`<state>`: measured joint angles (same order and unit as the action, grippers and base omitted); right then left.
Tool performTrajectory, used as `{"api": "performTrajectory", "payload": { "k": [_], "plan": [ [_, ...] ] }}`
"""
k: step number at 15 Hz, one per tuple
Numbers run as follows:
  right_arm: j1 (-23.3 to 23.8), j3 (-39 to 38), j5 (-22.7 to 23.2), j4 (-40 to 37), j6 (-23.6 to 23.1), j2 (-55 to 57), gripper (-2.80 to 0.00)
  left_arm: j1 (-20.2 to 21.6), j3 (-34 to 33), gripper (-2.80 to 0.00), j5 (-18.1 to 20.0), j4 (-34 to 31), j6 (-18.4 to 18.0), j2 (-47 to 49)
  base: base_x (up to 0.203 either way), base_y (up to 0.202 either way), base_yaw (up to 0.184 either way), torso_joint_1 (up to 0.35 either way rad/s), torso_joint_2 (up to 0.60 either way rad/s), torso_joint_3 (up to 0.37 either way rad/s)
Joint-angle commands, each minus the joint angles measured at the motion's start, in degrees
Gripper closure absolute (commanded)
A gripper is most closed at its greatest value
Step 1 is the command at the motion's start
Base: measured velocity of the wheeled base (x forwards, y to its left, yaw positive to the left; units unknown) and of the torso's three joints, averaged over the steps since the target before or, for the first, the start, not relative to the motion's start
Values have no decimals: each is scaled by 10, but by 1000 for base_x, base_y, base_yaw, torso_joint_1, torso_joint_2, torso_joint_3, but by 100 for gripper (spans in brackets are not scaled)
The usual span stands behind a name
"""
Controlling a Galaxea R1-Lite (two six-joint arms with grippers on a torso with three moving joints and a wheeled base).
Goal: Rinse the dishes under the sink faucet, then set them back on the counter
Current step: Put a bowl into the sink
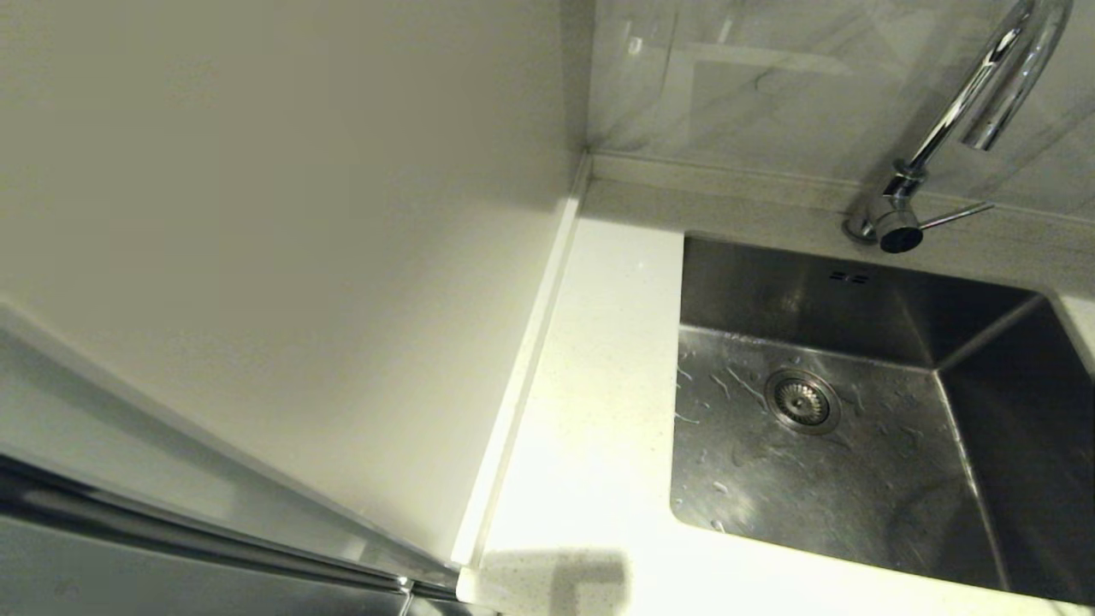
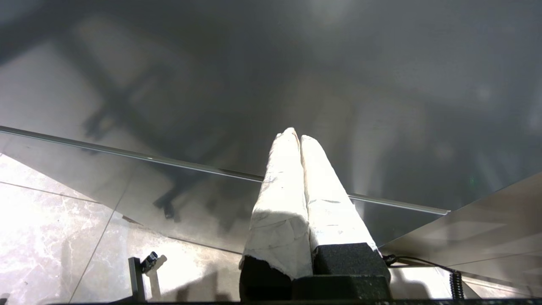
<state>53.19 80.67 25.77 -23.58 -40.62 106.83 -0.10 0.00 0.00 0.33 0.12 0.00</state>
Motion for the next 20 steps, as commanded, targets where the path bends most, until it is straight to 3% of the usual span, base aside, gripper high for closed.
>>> {"api": "performTrajectory", "payload": {
  "k": [1,3,4,20],
  "plan": [
    [0,7,2,-2,-3,14,-280,0,-2,0,0,0,1,0,0,0,0,0,0,0],
    [-1,8,1,-1,-3,17,-280,0,-2,0,0,0,1,0,0,0,0,0,0,0],
    [-1,9,0,-1,-3,18,0,0,-2,0,0,0,1,0,0,0,0,0,0,0],
    [-1,-26,15,-2,-9,-47,0,0,-1,0,0,0,1,0,0,0,0,0,0,0]
  ]
}}
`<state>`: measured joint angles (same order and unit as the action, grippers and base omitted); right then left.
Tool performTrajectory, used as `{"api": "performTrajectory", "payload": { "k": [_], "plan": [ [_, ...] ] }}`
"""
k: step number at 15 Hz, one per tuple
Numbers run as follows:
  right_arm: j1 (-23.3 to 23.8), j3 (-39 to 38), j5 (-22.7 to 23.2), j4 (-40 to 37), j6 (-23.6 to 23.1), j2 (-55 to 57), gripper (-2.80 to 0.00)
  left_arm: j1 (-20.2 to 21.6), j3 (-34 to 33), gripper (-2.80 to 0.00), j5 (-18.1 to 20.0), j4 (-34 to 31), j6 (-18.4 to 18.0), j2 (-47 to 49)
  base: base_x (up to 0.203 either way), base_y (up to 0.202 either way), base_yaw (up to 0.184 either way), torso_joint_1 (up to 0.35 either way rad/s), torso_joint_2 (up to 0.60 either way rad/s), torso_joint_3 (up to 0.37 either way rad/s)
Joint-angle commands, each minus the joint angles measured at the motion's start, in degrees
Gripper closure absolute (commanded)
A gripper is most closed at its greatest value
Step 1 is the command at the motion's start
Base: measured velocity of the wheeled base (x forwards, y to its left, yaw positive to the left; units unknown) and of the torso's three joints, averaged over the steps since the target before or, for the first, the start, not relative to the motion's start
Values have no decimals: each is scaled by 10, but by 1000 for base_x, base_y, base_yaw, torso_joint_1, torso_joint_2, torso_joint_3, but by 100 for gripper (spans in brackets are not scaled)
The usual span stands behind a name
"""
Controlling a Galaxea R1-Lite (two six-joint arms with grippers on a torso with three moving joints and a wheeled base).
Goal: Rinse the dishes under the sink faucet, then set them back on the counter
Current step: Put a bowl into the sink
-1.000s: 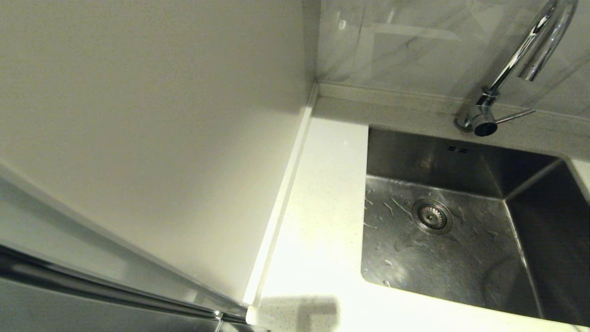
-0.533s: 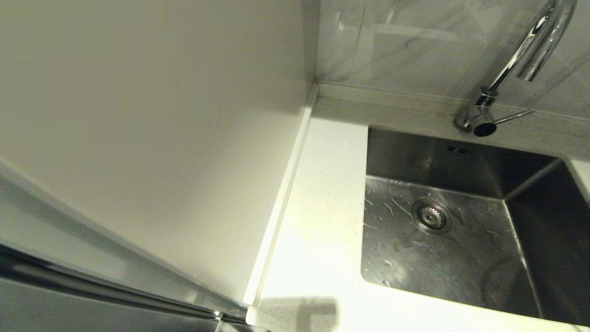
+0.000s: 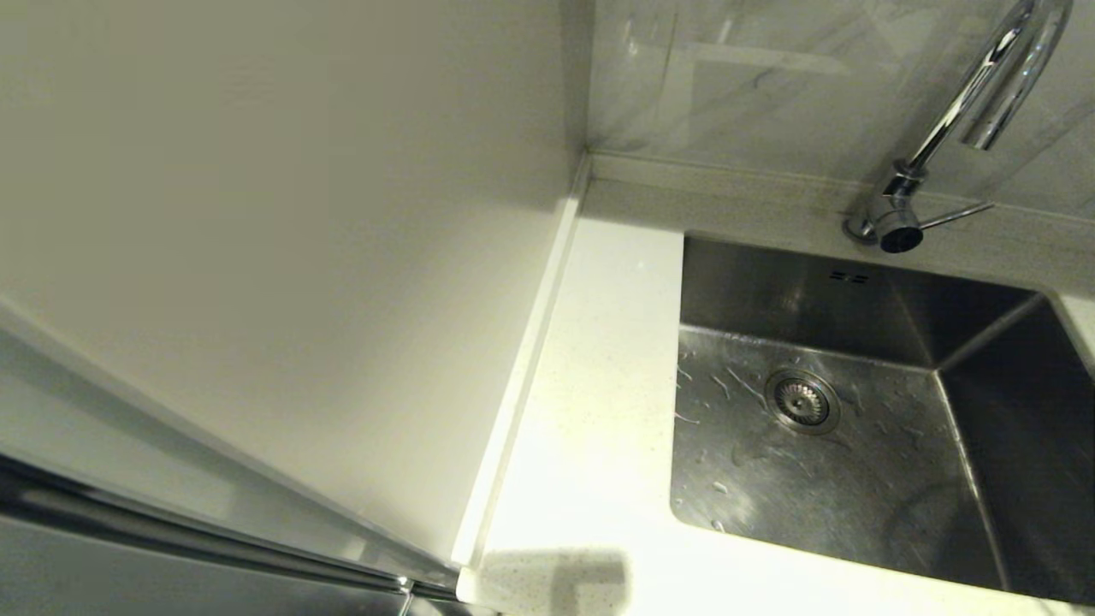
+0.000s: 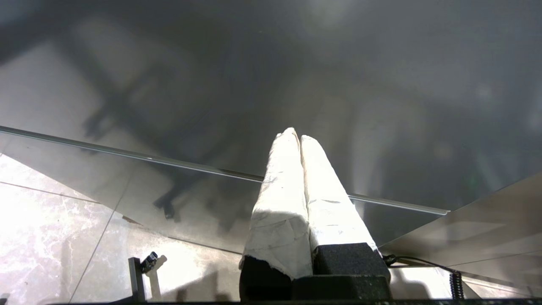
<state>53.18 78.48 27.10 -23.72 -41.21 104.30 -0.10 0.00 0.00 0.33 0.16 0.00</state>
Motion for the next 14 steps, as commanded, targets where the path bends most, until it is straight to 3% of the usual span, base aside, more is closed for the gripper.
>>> {"api": "performTrajectory", "payload": {
  "k": [1,8,14],
  "plan": [
    [-3,-13,9,-1,-3,-40,0,0,-2,0,0,0,0,0,0,0,0,0,0,0],
    [-53,-178,60,-2,-16,-213,0,0,-1,0,0,0,0,0,0,0,0,0,0,0],
    [-228,-291,47,-6,-16,-271,0,0,-2,0,0,0,0,0,0,0,0,0,0,0]
  ]
}}
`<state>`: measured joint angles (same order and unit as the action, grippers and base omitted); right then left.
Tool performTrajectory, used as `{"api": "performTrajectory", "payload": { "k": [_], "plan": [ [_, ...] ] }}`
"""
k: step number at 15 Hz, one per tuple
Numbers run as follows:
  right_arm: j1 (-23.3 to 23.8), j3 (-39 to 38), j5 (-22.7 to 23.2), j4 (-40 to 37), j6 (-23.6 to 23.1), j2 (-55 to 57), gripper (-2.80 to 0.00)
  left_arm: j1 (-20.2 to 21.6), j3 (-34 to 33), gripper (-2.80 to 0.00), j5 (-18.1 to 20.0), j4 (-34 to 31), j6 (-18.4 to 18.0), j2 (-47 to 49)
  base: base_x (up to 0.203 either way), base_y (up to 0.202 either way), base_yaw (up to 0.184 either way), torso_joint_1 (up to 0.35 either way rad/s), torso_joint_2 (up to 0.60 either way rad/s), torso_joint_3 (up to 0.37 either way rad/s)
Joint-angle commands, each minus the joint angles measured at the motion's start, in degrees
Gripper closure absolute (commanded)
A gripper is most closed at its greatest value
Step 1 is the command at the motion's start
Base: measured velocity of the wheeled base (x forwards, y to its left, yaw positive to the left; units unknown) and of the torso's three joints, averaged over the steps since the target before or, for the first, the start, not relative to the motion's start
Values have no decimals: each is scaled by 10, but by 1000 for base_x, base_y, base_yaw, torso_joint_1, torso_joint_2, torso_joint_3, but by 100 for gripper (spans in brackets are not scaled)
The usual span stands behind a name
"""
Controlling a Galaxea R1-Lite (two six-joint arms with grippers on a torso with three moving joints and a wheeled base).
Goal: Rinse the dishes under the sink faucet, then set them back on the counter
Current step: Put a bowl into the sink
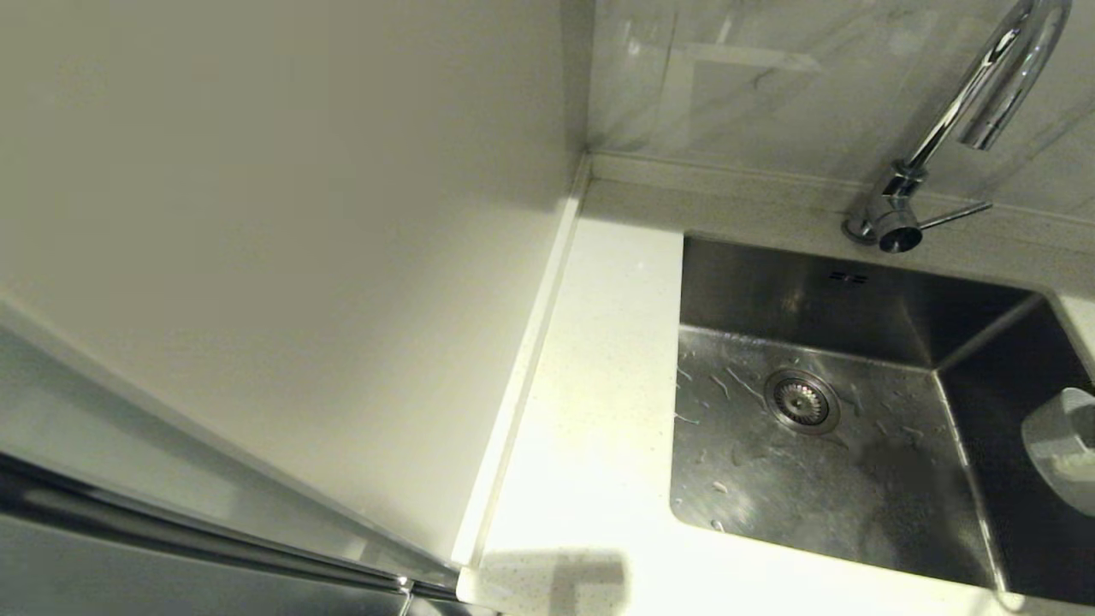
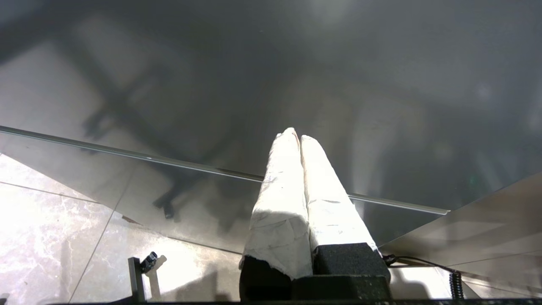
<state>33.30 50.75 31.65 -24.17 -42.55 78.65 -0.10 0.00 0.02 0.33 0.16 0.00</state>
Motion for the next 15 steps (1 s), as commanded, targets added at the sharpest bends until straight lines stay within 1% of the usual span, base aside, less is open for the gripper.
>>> {"api": "performTrajectory", "payload": {
  "k": [1,3,4,5,8,11,13,15],
  "plan": [
    [-59,-23,-9,-1,0,-14,0,0,-1,0,0,0,0,0,0,0,0,0,0,0],
    [-108,-32,-36,3,12,5,0,0,-2,0,0,0,0,0,0,0,0,0,0,0],
    [-116,-30,-45,8,16,21,0,0,-1,0,0,0,0,0,0,0,0,0,0,0],
    [-120,-27,-57,26,19,43,0,0,-2,0,0,0,0,0,0,0,0,0,0,0],
    [-121,-4,-97,120,34,120,0,0,-2,0,0,0,0,0,0,0,0,0,0,0],
    [-121,34,-115,186,40,186,0,0,-2,0,0,0,0,0,0,0,0,0,0,0],
    [-121,57,-121,213,46,220,0,0,-1,0,0,0,0,0,0,0,0,0,0,0],
    [-120,87,-126,218,79,246,0,0,-2,0,0,0,0,0,0,0,0,0,0,0]
  ]
}}
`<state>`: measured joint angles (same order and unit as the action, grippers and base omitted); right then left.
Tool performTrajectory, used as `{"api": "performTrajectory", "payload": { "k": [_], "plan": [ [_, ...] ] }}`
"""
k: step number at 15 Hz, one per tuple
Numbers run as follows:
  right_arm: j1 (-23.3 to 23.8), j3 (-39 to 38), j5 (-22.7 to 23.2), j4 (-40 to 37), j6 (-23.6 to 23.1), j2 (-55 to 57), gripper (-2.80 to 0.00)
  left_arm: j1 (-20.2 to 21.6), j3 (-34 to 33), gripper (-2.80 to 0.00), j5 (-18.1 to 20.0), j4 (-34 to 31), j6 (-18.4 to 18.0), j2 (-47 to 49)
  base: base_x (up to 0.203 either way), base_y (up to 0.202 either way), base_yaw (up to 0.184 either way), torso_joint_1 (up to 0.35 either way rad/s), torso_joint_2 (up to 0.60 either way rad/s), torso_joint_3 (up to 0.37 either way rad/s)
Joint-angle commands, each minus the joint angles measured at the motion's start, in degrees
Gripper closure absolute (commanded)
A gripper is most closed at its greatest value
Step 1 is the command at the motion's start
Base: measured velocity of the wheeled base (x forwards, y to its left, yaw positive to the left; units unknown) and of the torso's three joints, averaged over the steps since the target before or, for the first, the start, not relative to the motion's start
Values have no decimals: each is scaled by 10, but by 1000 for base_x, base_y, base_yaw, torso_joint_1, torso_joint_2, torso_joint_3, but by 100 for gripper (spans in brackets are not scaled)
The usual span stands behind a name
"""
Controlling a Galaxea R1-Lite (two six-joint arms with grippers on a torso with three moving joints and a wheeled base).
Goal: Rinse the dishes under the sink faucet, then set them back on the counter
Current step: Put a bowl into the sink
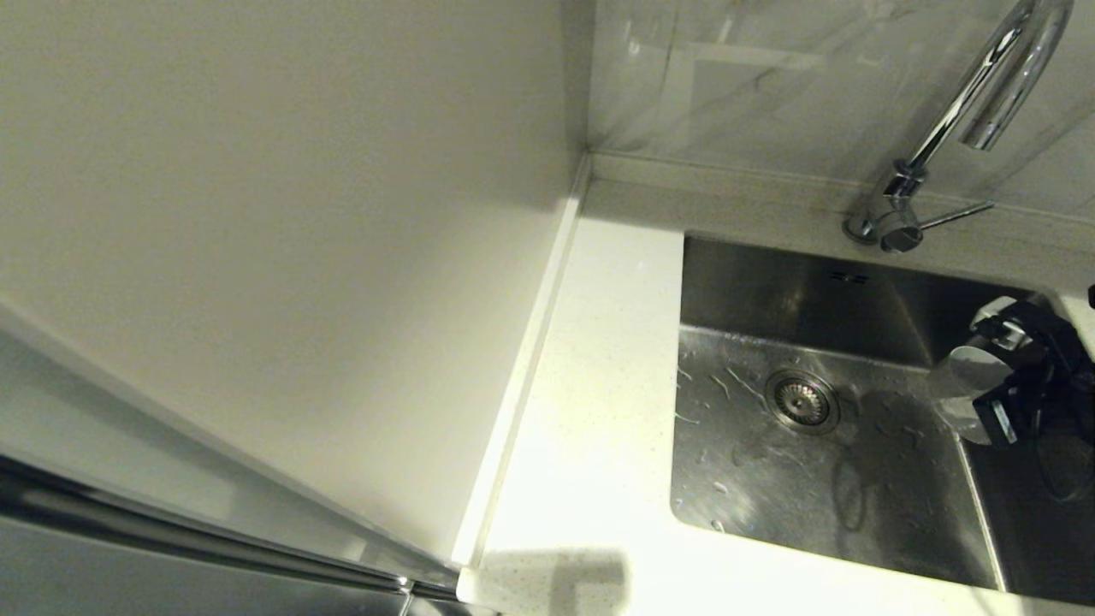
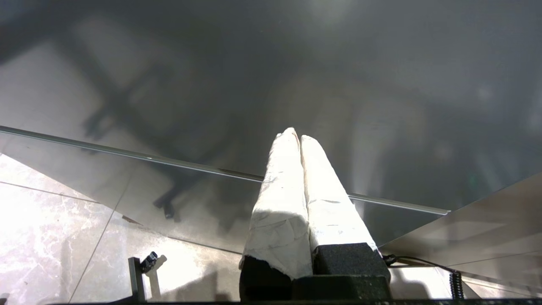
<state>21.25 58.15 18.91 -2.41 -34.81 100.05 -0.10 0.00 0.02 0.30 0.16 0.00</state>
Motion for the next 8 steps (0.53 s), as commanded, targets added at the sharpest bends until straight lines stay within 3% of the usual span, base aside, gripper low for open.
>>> {"api": "performTrajectory", "payload": {
  "k": [1,8],
  "plan": [
    [2,22,-3,0,5,43,0,0,-2,0,0,0,0,0,0,0,0,0,0,0],
    [15,100,-28,4,7,163,0,0,-2,0,0,0,0,0,0,0,0,0,0,0]
  ]
}}
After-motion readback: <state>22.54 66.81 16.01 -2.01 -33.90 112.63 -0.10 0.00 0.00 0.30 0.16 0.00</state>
